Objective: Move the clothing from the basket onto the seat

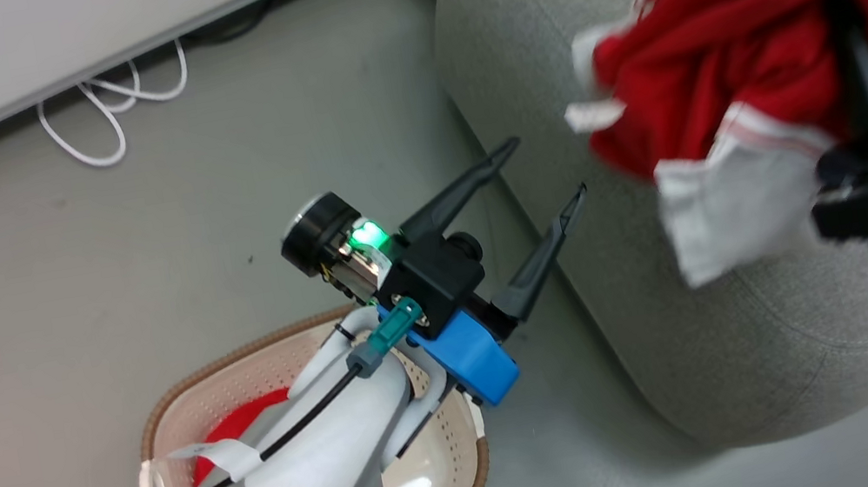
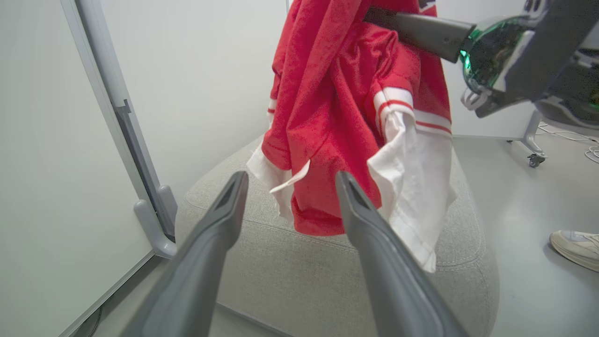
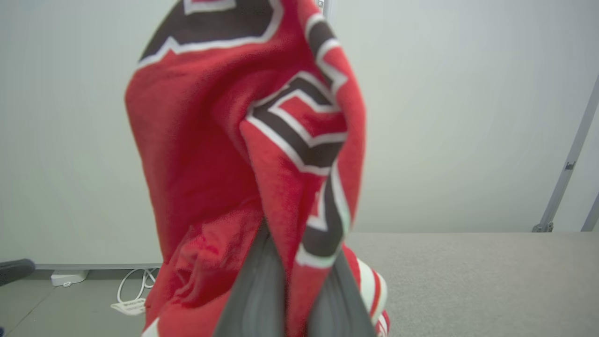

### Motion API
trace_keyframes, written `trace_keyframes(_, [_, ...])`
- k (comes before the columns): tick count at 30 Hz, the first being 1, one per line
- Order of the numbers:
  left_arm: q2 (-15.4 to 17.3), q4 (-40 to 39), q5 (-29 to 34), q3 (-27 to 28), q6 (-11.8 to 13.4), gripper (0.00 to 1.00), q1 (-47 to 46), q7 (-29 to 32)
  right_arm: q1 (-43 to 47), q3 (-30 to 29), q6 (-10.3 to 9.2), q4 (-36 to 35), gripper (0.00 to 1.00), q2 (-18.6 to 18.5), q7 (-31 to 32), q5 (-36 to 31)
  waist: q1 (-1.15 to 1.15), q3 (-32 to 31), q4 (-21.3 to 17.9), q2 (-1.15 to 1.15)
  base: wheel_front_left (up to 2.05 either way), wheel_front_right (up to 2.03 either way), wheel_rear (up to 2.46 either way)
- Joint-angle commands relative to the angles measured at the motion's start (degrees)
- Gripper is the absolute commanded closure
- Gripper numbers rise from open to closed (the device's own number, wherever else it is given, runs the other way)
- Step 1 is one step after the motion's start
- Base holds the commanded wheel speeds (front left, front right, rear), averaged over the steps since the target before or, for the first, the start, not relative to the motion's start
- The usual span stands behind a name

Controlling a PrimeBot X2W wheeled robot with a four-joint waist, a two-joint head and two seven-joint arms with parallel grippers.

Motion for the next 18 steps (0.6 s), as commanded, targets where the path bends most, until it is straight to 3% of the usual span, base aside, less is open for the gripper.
trace_keyframes(1, [0.81, -0.39, 0.5, 0.53, 0.35, 0.0, -1.47, 0.18, -3.69, -1.47, 0.03, -1.33, 1.0, -1.14, -0.05, -0.64, 0.0, 3.42, 0.28, 0.0, 0.0, 0.0, 0.0])
trace_keyframes(10, [1.96, -2.65, 2.29, 0.53, 0.71, 0.0, -6.42, 1.89, -17.8, -11.54, 0.03, -2.41, 1.0, -9.51, -0.06, -0.54, 0.0, 13.99, 2.03, 0.0, 0.0, 0.0, 0.0])
trace_keyframes(18, [2.19, -4.52, 3.89, 0.24, 0.83, 0.0, -10.7, 2.91, -26.47, -20.38, 0.03, 4.65, 1.0, -17.34, -0.05, 1.74, 0.0, 22.2, 4.0, 0.0, 0.0, 0.0, 0.0])
